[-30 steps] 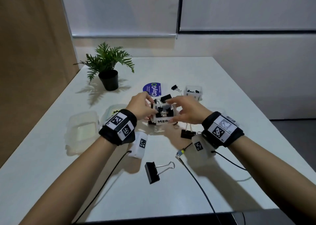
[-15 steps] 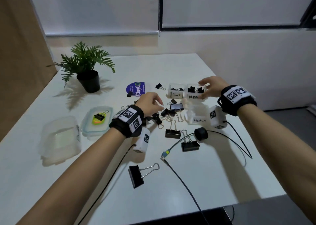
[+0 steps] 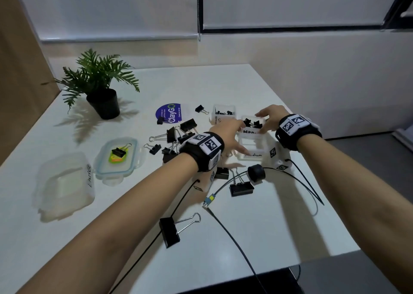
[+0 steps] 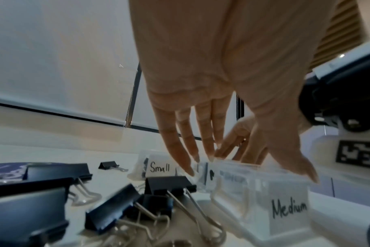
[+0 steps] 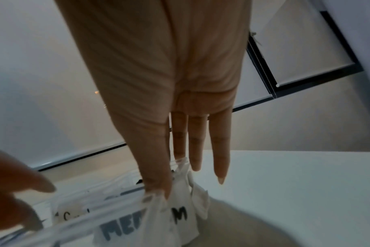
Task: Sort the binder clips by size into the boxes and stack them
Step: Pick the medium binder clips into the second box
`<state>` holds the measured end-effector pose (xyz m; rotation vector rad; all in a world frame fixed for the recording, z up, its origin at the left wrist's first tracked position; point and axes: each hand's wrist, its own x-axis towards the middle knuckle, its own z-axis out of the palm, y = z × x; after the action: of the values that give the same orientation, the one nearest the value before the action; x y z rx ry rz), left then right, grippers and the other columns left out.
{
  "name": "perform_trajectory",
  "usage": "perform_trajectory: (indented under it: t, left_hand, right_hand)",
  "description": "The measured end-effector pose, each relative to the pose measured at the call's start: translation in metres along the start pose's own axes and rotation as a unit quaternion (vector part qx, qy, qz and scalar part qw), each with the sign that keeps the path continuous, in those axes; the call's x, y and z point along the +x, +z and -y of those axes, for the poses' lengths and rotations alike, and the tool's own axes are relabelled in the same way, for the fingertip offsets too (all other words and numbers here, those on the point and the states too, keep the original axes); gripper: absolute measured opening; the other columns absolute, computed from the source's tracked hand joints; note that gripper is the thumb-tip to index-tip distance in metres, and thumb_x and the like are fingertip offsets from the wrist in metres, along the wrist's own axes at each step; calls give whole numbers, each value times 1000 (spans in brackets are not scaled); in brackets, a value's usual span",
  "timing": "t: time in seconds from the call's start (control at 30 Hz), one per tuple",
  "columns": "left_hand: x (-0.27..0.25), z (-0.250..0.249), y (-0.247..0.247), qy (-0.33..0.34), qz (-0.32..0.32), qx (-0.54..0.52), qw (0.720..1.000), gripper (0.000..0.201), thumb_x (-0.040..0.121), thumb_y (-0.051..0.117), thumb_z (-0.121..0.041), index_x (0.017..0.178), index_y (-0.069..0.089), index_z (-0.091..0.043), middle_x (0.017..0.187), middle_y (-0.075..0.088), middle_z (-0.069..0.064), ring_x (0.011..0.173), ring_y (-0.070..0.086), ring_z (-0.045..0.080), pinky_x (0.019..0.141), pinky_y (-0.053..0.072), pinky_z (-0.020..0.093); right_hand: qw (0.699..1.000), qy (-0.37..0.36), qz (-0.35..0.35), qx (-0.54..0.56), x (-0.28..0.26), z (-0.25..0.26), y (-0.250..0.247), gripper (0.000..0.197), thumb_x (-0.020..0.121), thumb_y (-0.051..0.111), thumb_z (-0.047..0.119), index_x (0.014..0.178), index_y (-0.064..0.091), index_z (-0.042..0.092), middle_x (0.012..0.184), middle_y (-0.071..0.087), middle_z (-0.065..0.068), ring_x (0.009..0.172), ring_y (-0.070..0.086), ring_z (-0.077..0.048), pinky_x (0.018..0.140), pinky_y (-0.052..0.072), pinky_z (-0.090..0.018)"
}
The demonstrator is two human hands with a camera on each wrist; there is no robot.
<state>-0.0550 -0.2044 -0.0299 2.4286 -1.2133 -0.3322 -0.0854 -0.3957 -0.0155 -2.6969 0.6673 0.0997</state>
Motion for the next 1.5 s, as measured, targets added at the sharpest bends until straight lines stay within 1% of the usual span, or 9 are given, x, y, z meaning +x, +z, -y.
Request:
perform_trajectory:
  t: [0.2,0.47,0.7,0.93,1.07,1.2,1.3,1.4,1.5]
  left_hand:
    - [8,-1,10,-31,5,35,999,77,64,84,-46,128,52,-16,115,61,0,104,59,20,77,47,30]
    - [-8,-5,0,-10,3,3,1000,69,57,90,-37,113,55,-18,101,61,-2,90,60,16,77,53,32]
    - [-77,36,-56,-35,-56,-99,993,68,52,92,-36,109,61,-14,101,64,-2,84,67,13,72,56,25]
    - [-155,91,-67,-87,-7,-101,991,65,47,94,-28,104,63,-19,103,66,-3,83,69,9,64,55,19]
    - [-170,102,-55,-110,4,-67,992,66,46,95,-32,102,62,-21,105,64,-5,83,68,9,77,57,34]
    - [-172,103,-51,-126,23,-70,989,74,43,93,-43,106,59,-25,107,61,-10,87,66,8,79,56,31]
    - [-163,96,-64,-121,-45,-102,986,79,45,86,-55,113,58,-24,102,62,-11,87,64,8,77,53,25]
    - [-134,88,-73,-73,-126,-63,987,49,67,82,-43,106,65,-19,100,66,-2,87,63,14,78,52,28]
    - [-96,78,-69,-10,-109,73,991,22,81,73,-30,100,69,-22,99,62,-4,97,58,15,83,48,34]
  right_hand:
    - [1000,5,-2,-18,0,2,1,72,71,82,10,137,53,11,140,54,-7,130,49,-23,107,38,-30]
    - [1000,16,-2,-27,-5,9,2,78,67,85,11,138,51,10,140,53,-11,129,50,-27,105,41,-32]
    - [997,12,2,-78,-9,9,8,72,81,75,13,145,42,15,144,47,-13,132,45,-29,108,38,-36]
    - [983,18,42,-179,-11,18,7,70,94,60,27,151,24,9,150,37,-15,136,38,-33,109,36,-39]
    - [977,6,39,-210,-19,36,11,68,90,64,28,144,31,4,145,36,-21,129,44,-38,104,41,-43]
    - [979,-56,-65,-185,-28,63,13,62,88,62,26,143,36,13,148,30,-16,135,31,-36,105,35,-51]
    - [970,-146,-102,-164,-34,89,14,53,86,65,24,137,49,25,143,40,-9,132,35,-30,103,38,-51]
    - [962,-180,-61,-194,-42,108,21,37,80,73,24,115,66,37,132,48,-3,127,38,-26,100,34,-48]
    - [959,-163,-30,-231,-48,114,32,36,76,76,24,107,69,42,127,48,-2,127,35,-24,101,31,-48]
